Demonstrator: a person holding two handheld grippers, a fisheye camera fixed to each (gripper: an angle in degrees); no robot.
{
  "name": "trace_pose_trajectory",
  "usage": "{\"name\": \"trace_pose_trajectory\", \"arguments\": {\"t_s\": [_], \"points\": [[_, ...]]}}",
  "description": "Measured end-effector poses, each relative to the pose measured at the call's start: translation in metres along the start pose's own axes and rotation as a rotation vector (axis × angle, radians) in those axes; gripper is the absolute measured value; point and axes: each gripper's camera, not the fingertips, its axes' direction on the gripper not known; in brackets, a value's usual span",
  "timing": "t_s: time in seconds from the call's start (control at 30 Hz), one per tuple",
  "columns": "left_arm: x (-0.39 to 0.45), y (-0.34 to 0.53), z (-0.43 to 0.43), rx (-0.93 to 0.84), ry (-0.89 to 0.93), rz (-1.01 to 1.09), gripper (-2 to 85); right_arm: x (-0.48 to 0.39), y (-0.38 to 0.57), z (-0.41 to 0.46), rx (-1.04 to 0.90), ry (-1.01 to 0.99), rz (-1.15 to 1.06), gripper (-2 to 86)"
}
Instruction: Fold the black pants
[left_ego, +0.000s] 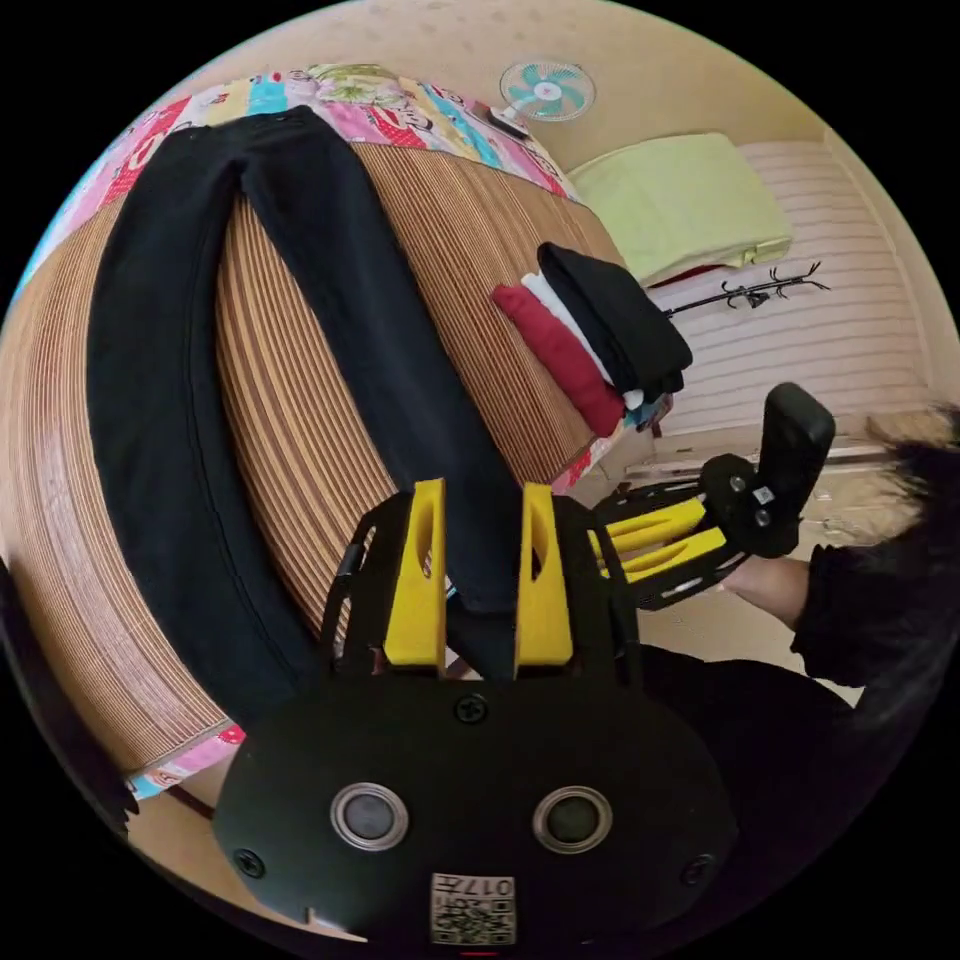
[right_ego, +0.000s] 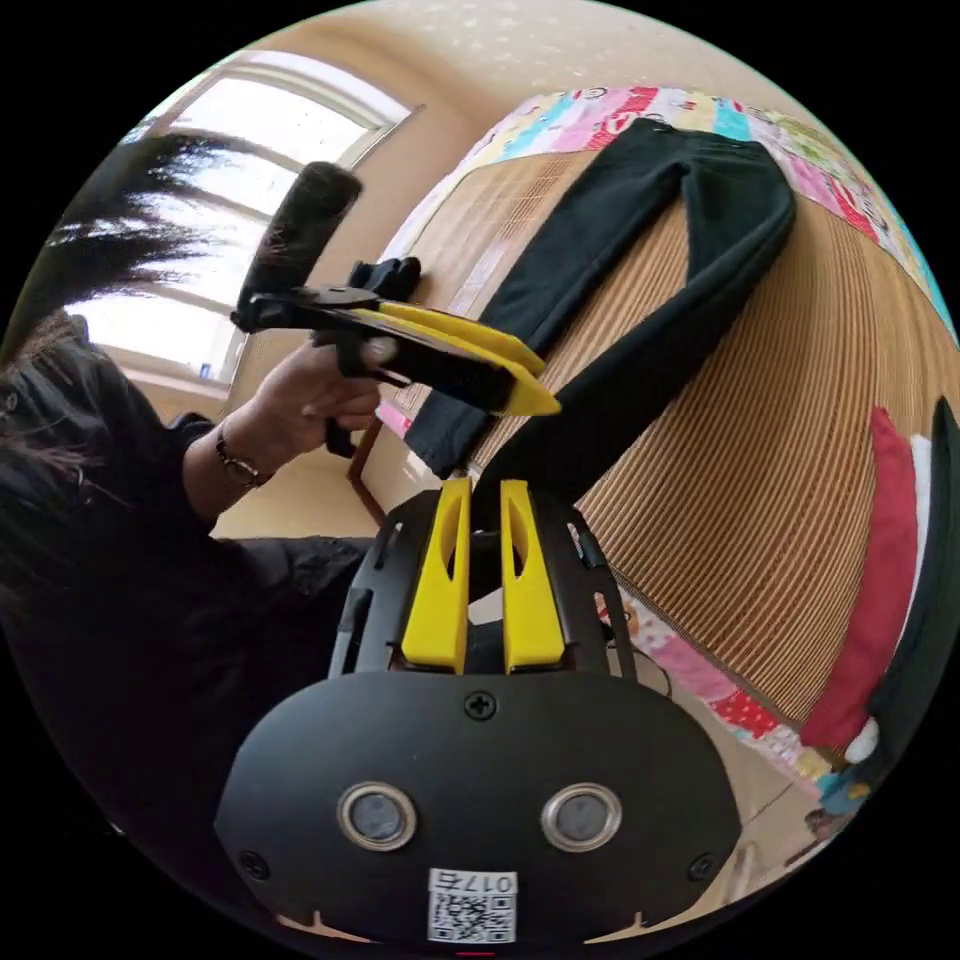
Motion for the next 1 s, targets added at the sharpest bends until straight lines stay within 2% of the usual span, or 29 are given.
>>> {"name": "trace_pose_trajectory", "arguments": {"t_s": [0.07, 0.1, 0.2, 0.23, 0.3, 0.33, 0.4, 0.5, 0.57, 0.6, 0.63, 0.7, 0.73, 0.77, 0.83, 0.9, 1.0], "points": [[-0.009, 0.013, 0.013, 0.067, 0.086, -0.088, 1.6, 0.038, -0.008, -0.011, -0.145, 0.004, -0.057, 7.1], [-0.011, 0.018, 0.014, 0.082, 0.085, -0.095, 1.1, 0.073, -0.020, -0.031, -0.148, 0.089, -0.003, 7.6], [-0.029, 0.049, 0.019, 0.138, 0.113, -0.183, -0.1, 0.173, -0.076, -0.098, 0.019, 0.309, 0.246, 11.2], [-0.037, 0.061, 0.018, 0.172, 0.169, -0.224, -0.3, 0.193, -0.090, -0.111, 0.071, 0.322, 0.286, 12.3], [-0.044, 0.076, 0.016, 0.218, 0.198, -0.268, -0.5, 0.271, -0.156, -0.144, 0.278, 0.217, 0.401, 15.1], [-0.044, 0.082, 0.015, 0.233, 0.187, -0.274, -0.5, 0.291, -0.173, -0.148, 0.323, 0.172, 0.435, 15.6], [-0.043, 0.087, 0.017, 0.227, 0.141, -0.270, -0.6, 0.359, -0.236, -0.149, 0.496, -0.017, 0.563, 17.0], [-0.049, 0.097, 0.013, 0.251, 0.158, -0.279, -0.6, 0.399, -0.290, -0.132, 0.565, -0.020, 0.742, 15.3], [-0.063, 0.113, 0.009, 0.316, 0.290, -0.319, -0.6, 0.395, -0.316, -0.125, 0.544, 0.061, 0.804, 10.5], [-0.068, 0.119, 0.008, 0.338, 0.337, -0.334, -0.7, 0.374, -0.336, -0.127, 0.529, 0.196, 0.806, 5.8], [-0.080, 0.133, 0.004, 0.397, 0.433, -0.374, -0.6, 0.356, -0.350, -0.129, 0.519, 0.303, 0.768, 5.3], [-0.097, 0.161, -0.004, 0.502, 0.543, -0.463, -0.6, 0.264, -0.417, -0.115, 0.430, 0.782, 0.512, 4.0], [-0.107, 0.181, -0.012, 0.557, 0.567, -0.519, -0.5, 0.243, -0.432, -0.109, 0.427, 0.833, 0.448, 3.8], [-0.116, 0.200, -0.022, 0.585, 0.562, -0.555, -0.5, 0.206, -0.457, -0.096, 0.439, 0.862, 0.374, 3.7], [-0.127, 0.226, -0.039, 0.616, 0.524, -0.587, -0.3, 0.168, -0.491, -0.081, 0.484, 0.773, 0.334, 3.6], [-0.141, 0.249, -0.054, 0.640, 0.496, -0.620, 0.0, 0.139, -0.533, -0.052, 0.502, 0.592, 0.333, 3.9], [-0.172, 0.284, -0.063, 0.612, 0.407, -0.747, 1.4, 0.132, -0.571, 0.005, 0.381, 0.459, 0.280, 5.2]]}}
